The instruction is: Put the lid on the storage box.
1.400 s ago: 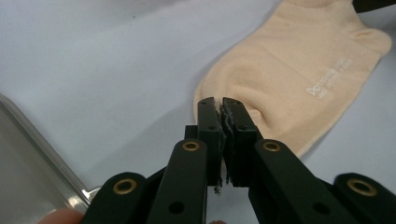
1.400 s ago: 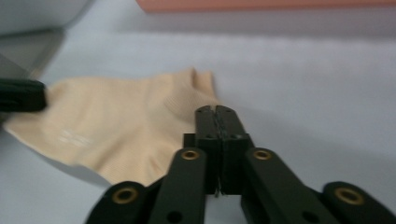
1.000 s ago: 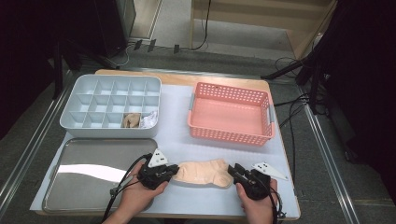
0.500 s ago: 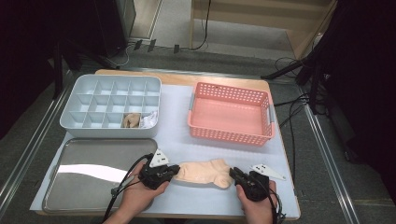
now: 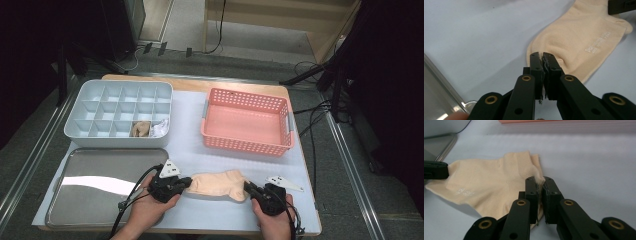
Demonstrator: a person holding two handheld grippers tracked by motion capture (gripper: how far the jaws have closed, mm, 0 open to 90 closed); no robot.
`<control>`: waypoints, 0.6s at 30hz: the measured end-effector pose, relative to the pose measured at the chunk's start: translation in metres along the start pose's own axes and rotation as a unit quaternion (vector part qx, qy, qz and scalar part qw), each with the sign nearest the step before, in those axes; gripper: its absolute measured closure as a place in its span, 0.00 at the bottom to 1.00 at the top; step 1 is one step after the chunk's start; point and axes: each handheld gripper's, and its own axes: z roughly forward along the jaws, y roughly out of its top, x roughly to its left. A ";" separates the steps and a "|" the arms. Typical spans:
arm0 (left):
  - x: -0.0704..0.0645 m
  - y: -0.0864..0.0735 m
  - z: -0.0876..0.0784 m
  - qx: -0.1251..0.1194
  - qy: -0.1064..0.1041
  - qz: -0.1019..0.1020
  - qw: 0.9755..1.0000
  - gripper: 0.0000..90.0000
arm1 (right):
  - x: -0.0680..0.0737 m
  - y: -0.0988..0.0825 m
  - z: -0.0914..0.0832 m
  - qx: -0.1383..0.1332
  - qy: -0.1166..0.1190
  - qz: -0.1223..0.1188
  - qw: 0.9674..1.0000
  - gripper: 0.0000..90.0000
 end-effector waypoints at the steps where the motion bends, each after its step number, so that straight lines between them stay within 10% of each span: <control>1: -0.001 0.000 0.001 -0.001 -0.002 -0.003 1.000 0.98 | 0.000 0.001 -0.001 -0.001 -0.003 -0.002 1.000 0.94; 9: -0.008 0.004 0.006 -0.002 -0.007 -0.009 1.000 0.98 | -0.001 0.010 -0.015 -0.012 -0.018 -0.004 1.000 0.94; 18: -0.009 0.005 0.007 -0.007 -0.009 -0.017 1.000 0.98 | 0.024 0.025 -0.029 -0.037 0.026 -0.020 0.999 0.94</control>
